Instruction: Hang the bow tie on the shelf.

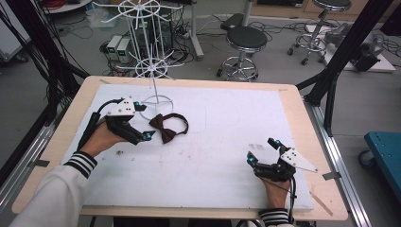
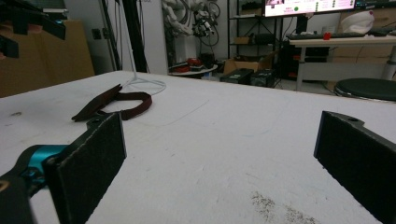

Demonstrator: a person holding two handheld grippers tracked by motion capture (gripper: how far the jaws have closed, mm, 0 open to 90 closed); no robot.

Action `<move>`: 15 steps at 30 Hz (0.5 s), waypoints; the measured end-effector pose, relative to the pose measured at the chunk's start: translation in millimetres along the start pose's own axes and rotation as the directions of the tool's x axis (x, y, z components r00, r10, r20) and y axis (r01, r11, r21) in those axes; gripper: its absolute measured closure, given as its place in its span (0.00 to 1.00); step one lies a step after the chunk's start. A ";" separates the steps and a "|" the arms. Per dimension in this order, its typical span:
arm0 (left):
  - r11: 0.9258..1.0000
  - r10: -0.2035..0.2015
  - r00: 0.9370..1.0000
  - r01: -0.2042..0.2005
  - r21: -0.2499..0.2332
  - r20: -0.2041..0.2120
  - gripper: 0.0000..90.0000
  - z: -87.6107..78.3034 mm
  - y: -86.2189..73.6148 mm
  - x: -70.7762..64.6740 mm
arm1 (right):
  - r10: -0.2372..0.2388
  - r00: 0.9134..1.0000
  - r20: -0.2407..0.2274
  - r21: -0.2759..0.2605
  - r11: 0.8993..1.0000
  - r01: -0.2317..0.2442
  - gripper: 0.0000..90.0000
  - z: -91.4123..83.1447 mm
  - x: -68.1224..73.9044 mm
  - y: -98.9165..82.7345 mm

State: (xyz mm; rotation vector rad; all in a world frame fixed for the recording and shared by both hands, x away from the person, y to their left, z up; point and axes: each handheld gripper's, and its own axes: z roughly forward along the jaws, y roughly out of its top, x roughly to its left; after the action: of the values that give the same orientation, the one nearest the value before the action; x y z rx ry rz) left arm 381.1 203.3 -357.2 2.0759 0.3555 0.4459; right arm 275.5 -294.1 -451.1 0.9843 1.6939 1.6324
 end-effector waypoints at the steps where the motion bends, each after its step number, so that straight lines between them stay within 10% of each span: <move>1: 1.000 0.002 1.000 -0.002 -0.002 0.002 0.03 1.9 0.9 0.3 | 0.000 1.000 0.000 0.000 1.000 0.000 0.02 0.0 0.0 0.0; 15: 0.996 0.035 0.998 -0.040 0.084 0.060 0.03 35.1 8.0 3.3 | -0.004 1.000 0.001 -0.005 1.000 0.004 0.02 0.3 -0.6 -0.1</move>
State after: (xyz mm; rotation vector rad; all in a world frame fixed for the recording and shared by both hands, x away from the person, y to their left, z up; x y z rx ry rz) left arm 400.3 174.2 -366.8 2.1767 0.3063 0.3981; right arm 276.0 -294.5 -451.3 0.9785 1.6894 1.6327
